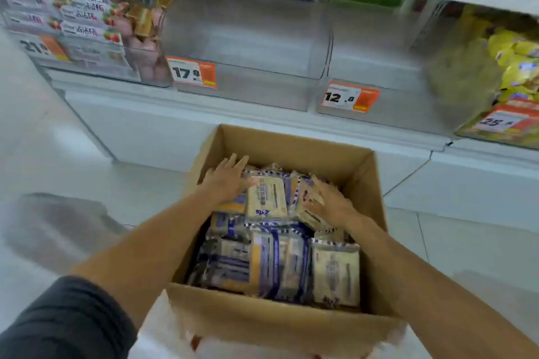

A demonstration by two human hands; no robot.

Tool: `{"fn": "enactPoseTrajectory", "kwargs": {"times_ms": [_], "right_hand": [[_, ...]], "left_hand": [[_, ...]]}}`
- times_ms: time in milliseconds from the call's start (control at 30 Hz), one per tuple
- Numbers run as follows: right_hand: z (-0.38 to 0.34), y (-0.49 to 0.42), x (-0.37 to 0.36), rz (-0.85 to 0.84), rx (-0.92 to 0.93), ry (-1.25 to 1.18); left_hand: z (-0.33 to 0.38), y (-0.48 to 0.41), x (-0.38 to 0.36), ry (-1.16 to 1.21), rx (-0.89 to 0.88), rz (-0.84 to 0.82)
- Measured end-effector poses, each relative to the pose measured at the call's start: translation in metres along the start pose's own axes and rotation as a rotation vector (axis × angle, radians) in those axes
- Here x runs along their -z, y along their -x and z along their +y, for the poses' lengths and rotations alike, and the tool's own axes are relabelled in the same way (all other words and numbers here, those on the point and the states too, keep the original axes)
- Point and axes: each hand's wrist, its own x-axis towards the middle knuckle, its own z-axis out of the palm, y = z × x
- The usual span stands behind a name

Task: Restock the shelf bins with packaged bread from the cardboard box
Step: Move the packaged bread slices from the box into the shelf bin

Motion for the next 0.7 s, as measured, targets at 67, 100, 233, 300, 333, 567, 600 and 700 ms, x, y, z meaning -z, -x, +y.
{"fn": "enactPoseTrajectory", "kwargs": {"times_ms": [67,100,233,300,333,567,600,700], "right_hand": [[0.010,-0.013,0.000,-0.008,-0.016,-0.044],[0.013,-0.016,-0.001,-0.011,-0.025,-0.045],[0.022,-0.022,-0.003,0.046,-0.019,0.016],[0.024,-0.023,0.000,0.077,-0.021,0.003],[0.023,-0.022,0.002,0.084,-0.020,-0.031],[-0.040,-0.022,0.033,0.057,0.156,-0.279],[-0.046,-0.025,0.038,0.054,0.169,-0.282],[-0.047,-0.022,0.050,0.126,0.060,-0.548]], "left_hand": [[-0.002,-0.019,-0.005,0.071,-0.021,-0.027],[-0.002,-0.026,-0.009,0.117,-0.009,-0.044],[0.013,-0.040,-0.027,0.224,0.048,-0.031],[0.023,-0.040,-0.033,0.326,0.045,0.063],[0.027,-0.039,-0.035,0.452,0.049,0.101],[0.047,-0.020,0.013,1.044,-0.130,0.124],[0.047,-0.018,0.022,1.029,-0.132,0.160],[0.031,-0.014,0.028,1.036,0.047,0.242]]}}
